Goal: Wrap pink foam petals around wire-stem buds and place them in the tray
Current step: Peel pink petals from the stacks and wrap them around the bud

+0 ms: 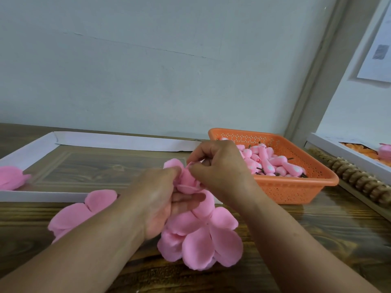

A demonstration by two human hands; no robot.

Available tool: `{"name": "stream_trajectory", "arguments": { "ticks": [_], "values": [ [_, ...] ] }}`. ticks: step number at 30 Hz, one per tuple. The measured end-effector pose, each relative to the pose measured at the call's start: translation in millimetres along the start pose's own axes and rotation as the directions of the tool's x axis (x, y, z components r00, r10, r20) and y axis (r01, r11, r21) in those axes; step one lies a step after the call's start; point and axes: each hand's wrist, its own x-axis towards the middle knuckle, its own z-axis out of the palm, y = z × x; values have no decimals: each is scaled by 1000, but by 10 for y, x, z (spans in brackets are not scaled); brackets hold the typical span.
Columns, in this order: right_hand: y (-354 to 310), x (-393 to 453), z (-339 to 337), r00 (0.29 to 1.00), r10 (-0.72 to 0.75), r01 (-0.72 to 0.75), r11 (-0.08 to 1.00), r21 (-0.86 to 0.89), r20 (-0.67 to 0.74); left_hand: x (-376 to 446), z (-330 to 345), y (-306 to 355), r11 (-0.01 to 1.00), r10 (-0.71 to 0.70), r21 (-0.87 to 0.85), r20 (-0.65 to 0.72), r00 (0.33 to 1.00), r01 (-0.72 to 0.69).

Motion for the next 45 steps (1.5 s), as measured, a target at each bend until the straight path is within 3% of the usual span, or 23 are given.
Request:
{"name": "stream_trajectory", "arguments": {
  "ticks": [4,9,20,26,28,33,45],
  "values": [
    [9,-1,-1,998,29,-26,998,64,-53,4,-19,7,997,15,-78,-74,997,-20],
    [-20,-19,7,999,-8,6,1000,29,54,26,-15,-26,996,42,-67,-124,991,-51],
    [-38,-8,-26,990,-24,26,1000,-13,140,4,45,-65,993,76,92,-68,995,-69],
    [-7,-2,-56,989,7,-10,1000,20,149,-23,28,-23,989,37,140,71,997,-47],
    [6,9,-61,994,10,-15,999,45,109,-9,5,5,996,-7,90,94,996,-2],
    [29,33,-133,1000,21,-24,980,197,17,0,-24,71,957,-65,-275,96,993,89],
    [102,52,-165,994,12,-45,950,308,107,25,-39,18,967,-34,-243,179,983,78]
  ]
}}
